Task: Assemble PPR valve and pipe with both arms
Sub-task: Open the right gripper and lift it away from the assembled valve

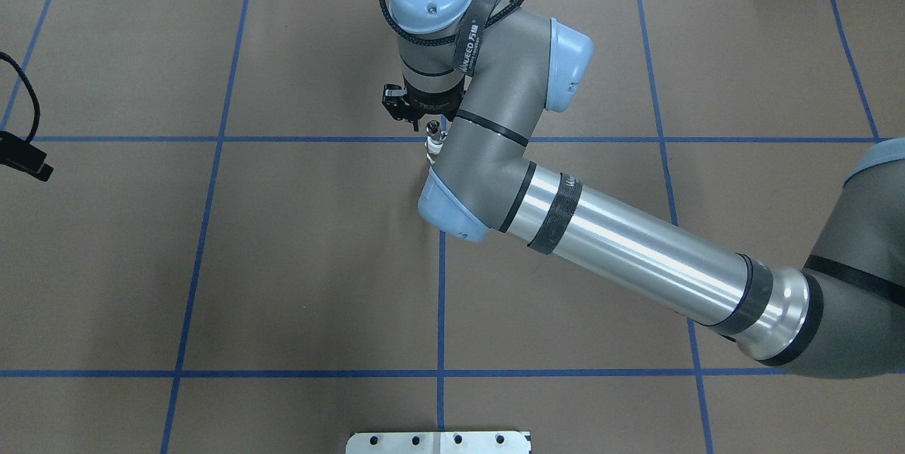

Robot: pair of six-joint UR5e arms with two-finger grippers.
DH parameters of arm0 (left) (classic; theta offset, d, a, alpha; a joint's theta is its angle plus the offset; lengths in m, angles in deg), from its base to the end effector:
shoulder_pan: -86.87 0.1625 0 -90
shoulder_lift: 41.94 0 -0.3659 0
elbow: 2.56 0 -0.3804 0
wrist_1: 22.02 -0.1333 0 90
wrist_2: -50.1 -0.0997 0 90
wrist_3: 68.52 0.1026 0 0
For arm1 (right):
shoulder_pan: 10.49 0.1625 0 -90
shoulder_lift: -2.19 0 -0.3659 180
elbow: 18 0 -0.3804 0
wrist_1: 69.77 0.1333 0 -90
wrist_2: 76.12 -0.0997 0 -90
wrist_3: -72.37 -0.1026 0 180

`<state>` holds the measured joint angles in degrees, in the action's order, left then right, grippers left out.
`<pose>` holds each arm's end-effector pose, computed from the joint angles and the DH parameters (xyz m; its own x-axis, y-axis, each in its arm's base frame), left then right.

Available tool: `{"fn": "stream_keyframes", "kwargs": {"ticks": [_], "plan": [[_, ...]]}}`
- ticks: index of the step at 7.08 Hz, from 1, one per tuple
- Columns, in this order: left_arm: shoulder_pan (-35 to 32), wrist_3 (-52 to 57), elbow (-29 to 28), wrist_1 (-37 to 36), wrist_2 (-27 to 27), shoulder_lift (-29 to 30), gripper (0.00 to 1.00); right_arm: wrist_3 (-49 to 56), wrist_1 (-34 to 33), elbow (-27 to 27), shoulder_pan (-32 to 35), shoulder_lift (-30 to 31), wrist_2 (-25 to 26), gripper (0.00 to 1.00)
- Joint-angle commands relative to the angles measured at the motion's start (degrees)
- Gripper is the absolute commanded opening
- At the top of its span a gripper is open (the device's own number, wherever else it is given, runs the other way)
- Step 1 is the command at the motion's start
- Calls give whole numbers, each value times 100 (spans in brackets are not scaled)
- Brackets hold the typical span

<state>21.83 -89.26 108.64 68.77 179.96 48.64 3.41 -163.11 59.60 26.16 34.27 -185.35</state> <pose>0.1410 -0.4630 0.4217 0.6917 0.2150 -0.6894 -0.1547 0.9766 0.1494 -0.5146 -0.5069 0.0903 0.6935 0.0935 0.7143 -0.1470 0.9890 0.0133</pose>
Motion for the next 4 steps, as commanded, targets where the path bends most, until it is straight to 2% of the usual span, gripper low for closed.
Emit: {"fn": "stream_keyframes", "kwargs": {"ticks": [1, 3, 4], "plan": [[0, 0, 16, -9, -4, 12, 99, -21, -26, 787, 227, 454, -115, 100], [-9, 35, 42, -9, -4, 4, 99, 371, -26, 1851, 631, 1568, -467, 100], [-35, 113, 42, -9, -4, -5, 99, 949, -34, 2299, 903, 2173, -615, 100]]}}
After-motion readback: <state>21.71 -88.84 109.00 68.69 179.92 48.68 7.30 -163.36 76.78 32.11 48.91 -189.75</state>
